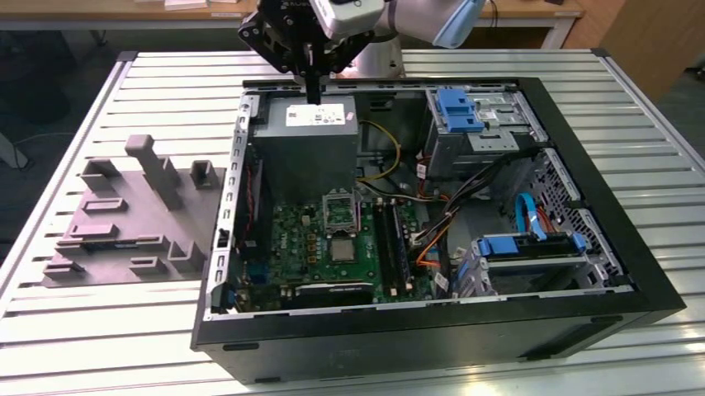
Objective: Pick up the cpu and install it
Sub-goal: 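Close the cpu cover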
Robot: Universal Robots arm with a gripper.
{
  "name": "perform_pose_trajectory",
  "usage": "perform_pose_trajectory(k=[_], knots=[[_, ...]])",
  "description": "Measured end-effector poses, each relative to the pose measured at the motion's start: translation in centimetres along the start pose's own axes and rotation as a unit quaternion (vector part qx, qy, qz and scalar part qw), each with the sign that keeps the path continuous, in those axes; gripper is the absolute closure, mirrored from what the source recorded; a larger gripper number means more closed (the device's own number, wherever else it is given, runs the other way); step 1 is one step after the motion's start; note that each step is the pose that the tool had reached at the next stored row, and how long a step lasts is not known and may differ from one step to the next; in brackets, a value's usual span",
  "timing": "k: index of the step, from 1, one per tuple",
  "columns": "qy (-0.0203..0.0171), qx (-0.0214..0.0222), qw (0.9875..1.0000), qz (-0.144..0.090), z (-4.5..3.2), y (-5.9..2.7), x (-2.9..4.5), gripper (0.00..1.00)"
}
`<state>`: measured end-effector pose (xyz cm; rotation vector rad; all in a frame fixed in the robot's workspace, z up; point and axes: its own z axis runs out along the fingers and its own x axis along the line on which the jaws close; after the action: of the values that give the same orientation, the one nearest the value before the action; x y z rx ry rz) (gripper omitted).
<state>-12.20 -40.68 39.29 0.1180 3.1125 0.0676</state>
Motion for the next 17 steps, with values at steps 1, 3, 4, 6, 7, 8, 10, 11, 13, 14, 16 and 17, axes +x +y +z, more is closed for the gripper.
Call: perform_pose_trajectory(k=[1, 3, 4, 6, 7, 8, 10, 11, 13, 14, 16, 17], knots=[[0.0, 0.0, 1.0, 0.0, 0.0, 0.0, 0.0, 0.89], [0.0, 0.0, 1.0, 0.0, 0.0, 0.0, 0.0, 0.89], [0.0, 0.0, 1.0, 0.0, 0.0, 0.0, 0.0, 0.89], [0.0, 0.0, 1.0, 0.0, 0.0, -0.01, 0.0, 0.89], [0.0, 0.0, 1.0, 0.0, 0.0, -0.01, 0.0, 0.89], [0.0, 0.0, 1.0, 0.0, 0.0, -0.01, 0.0, 0.89], [0.0, 0.0001, 1.0, 0.0, 0.0, -0.15, -0.01, 0.89], [0.0, 0.0, 1.0, 0.0, 0.0, -0.42, -0.03, 0.89], [0.0, 0.0, 1.0, 0.0, 0.0, -0.65, -0.05, 0.89], [0.0, 0.0, 1.0, 0.0, 0.0, -0.65, -0.05, 0.89], [0.0, -0.0001, 1.0, 0.0, 0.01, -0.7, -0.05, 0.89], [0.0001, 0.0001, 1.0, 0.0, 0.01, -0.84, -0.06, 0.89]])
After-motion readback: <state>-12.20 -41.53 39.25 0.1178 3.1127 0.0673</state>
